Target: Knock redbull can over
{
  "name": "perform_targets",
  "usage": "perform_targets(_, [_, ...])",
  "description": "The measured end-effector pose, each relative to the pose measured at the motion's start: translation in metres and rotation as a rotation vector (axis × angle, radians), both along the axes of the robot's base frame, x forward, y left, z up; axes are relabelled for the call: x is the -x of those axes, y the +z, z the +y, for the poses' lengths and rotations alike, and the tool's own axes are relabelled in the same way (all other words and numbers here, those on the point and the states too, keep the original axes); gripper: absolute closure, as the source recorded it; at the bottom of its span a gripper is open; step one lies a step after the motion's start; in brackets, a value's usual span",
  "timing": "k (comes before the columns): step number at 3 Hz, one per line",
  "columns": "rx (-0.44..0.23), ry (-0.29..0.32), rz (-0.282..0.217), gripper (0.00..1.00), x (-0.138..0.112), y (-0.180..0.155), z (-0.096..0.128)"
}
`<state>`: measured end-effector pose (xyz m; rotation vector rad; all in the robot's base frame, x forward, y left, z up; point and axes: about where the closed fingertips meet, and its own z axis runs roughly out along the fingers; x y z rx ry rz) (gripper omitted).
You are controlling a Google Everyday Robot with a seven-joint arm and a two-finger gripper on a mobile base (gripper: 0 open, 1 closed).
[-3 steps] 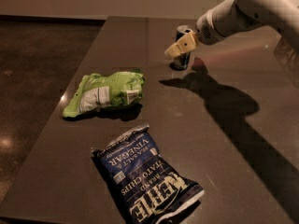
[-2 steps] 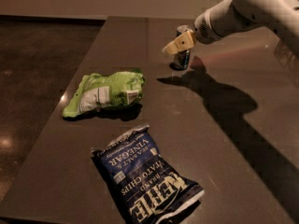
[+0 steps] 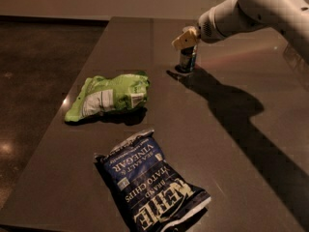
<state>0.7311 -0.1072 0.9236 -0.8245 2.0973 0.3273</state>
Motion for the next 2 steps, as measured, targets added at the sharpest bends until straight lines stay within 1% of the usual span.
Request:
perform_targets(1, [-0.007,0.013,0.0,0.72,0.006,0.007,-0.006])
perform_targets(2, [0.022,0.066,0.022,0.96,0.029,0.019,-0.014])
